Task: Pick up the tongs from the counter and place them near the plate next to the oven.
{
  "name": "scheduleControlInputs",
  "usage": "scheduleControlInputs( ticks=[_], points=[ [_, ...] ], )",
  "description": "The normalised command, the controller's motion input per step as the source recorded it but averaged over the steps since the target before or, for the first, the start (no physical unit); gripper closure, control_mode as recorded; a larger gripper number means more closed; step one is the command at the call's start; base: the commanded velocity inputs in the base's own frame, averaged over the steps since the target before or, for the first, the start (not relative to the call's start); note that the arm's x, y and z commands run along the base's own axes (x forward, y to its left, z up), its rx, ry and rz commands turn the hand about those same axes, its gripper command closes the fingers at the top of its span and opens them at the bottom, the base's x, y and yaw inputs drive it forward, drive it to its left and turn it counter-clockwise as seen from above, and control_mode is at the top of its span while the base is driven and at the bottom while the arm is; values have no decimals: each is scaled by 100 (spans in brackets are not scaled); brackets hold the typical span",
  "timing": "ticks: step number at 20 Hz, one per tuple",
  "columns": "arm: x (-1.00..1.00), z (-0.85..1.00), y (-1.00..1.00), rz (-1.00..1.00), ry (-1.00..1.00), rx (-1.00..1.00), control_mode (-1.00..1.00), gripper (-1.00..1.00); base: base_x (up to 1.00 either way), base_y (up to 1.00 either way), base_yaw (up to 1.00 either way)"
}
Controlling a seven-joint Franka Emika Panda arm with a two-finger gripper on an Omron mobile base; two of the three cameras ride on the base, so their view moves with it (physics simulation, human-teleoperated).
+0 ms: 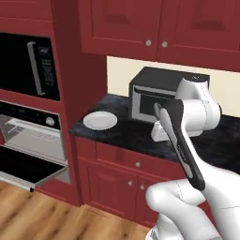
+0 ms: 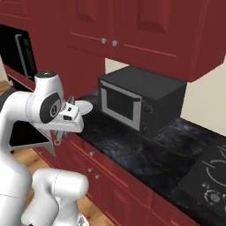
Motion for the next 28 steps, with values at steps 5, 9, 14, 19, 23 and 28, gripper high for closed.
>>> scheduleControlInputs(
  ticks=[5, 9, 14, 19, 23, 28],
  points=[
    [0, 0, 0, 0, 0, 0, 100, 100, 24, 66, -28],
    [0, 0, 0, 0, 0, 0, 100, 100, 0, 26, -35],
    [0, 0, 0, 0, 0, 0, 100, 100, 13, 51, -38],
    [0, 0, 0, 0, 0, 0, 100, 100, 32, 53, -28],
    [17, -8, 8, -2, 0, 0, -100, 100, 29, 33, -11],
    [89, -51, -5, 1, 6, 7, -100, 100, 0, 0, 0]
  ],
)
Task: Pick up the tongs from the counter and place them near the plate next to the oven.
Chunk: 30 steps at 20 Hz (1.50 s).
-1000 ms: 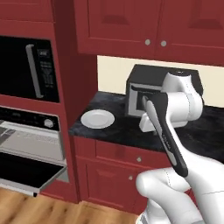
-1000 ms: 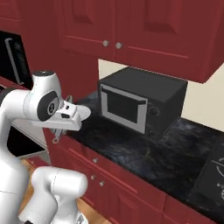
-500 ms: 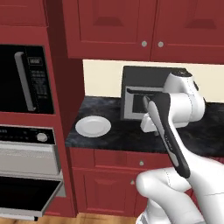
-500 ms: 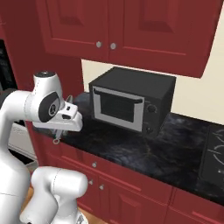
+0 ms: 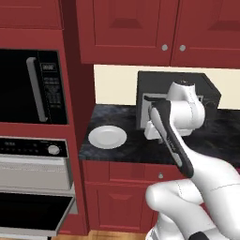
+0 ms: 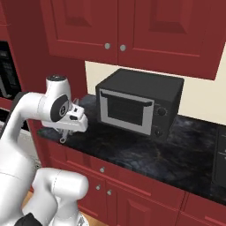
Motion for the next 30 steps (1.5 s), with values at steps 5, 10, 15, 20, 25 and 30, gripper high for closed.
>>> scheduleControlInputs(
  ticks=[5, 10, 15, 20, 25, 30],
  points=[
    [63, -68, -44, 17, 9, -3, -100, 100, 0, 0, 0],
    [67, -15, -46, 46, 0, -2, -100, 100, 0, 0, 0],
    [42, -10, -11, 54, 0, -1, -100, 100, 0, 0, 0],
    [3, -50, 0, 6, 9, -6, -100, 100, 0, 0, 0],
    [30, -98, 0, 0, 12, -3, -100, 100, 0, 0, 0],
    [76, -27, 0, 0, 0, 0, -100, 100, 0, 0, 0]
  ],
)
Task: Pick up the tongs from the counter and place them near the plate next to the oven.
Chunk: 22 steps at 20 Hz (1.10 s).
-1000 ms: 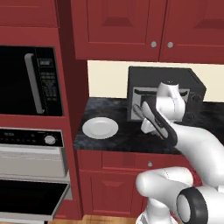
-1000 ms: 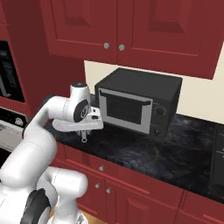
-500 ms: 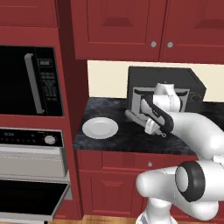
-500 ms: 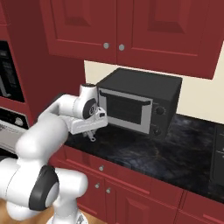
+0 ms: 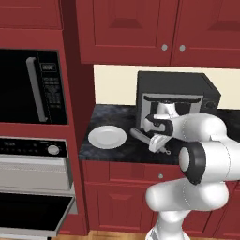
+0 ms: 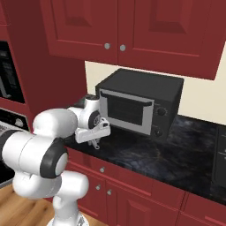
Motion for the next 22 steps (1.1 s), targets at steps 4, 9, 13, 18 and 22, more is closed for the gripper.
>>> scheduleControlInputs(
  ticks=[4, 9, 13, 18, 22],
  points=[
    [95, 0, 0, 0, 2, 0, -100, 100, 0, 0, 0],
    [32, 0, 0, 0, 0, 0, -100, 100, 0, 0, 0],
    [0, -26, -1, 0, 2, 0, -100, 100, 0, 0, 0],
    [0, -57, -3, 0, 1, 0, -100, 100, 0, 0, 0],
    [0, -21, 0, 0, 0, 0, -100, 100, 0, 0, 0]
  ],
)
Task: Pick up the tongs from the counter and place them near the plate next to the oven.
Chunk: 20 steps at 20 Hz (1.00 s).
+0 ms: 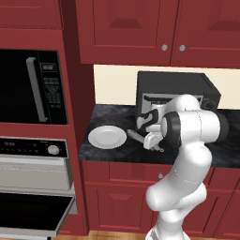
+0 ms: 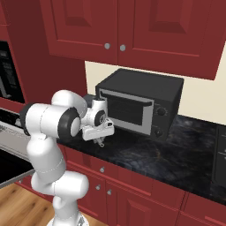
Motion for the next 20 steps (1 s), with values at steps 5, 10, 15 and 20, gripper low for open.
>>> scheduleControlInputs(
  ticks=[5, 10, 15, 20],
  points=[
    [9, 0, -13, -2, 3, 0, -100, 100, 0, 0, 0],
    [15, -4, -12, -5, 4, 0, -100, 100, 0, 0, 0],
    [5, 0, 0, 0, 0, 0, -100, 100, 0, 0, 0],
    [1, 0, 4, 0, 0, 0, -100, -100, 0, 0, 0]
  ],
)
